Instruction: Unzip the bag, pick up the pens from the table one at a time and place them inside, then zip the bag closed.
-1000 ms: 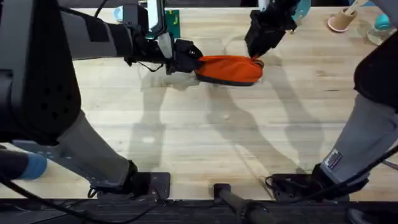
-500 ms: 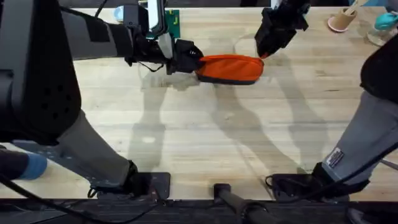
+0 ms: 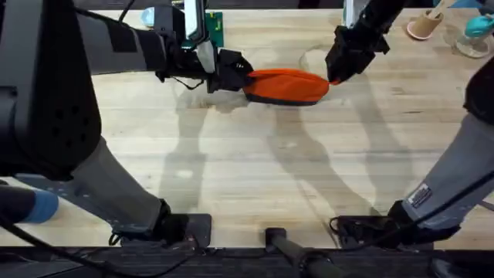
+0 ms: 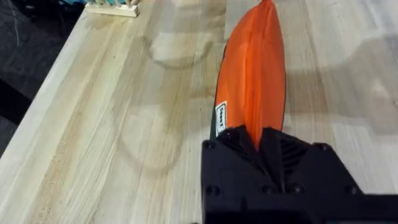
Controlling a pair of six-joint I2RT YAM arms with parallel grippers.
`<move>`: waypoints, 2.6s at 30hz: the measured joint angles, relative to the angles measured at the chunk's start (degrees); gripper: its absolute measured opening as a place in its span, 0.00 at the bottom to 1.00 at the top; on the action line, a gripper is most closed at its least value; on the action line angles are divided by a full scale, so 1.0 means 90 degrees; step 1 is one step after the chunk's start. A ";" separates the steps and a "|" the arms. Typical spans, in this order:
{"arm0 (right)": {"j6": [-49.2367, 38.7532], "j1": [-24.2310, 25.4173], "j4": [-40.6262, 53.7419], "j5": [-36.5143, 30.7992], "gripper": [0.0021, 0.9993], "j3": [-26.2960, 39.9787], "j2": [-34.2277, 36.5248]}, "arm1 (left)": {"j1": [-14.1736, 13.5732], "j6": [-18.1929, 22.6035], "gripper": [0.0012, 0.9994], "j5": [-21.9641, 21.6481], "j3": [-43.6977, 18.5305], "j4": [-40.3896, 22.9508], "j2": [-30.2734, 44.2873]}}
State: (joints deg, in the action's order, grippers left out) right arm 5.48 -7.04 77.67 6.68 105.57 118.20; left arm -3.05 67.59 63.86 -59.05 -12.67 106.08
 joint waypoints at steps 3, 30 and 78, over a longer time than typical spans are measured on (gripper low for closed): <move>0.0032 0.0039 -0.0161 -0.0005 0.03 -0.0246 -0.0069 | -0.0002 0.0000 0.04 0.0001 0.0000 -0.0002 0.0000; 0.0636 0.0499 -0.1179 -0.0365 0.03 -0.1504 -0.0078 | -0.0002 0.0000 0.04 -0.0001 0.0000 -0.0017 -0.0002; 0.1148 0.0454 -0.0251 -0.0627 0.25 -0.0785 -0.0465 | 0.0002 -0.0002 0.04 -0.0006 0.0000 -0.0015 -0.0002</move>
State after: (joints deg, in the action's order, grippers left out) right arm 15.81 -2.95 75.41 1.04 98.50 114.01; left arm -3.03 67.57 63.81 -59.05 -12.80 106.07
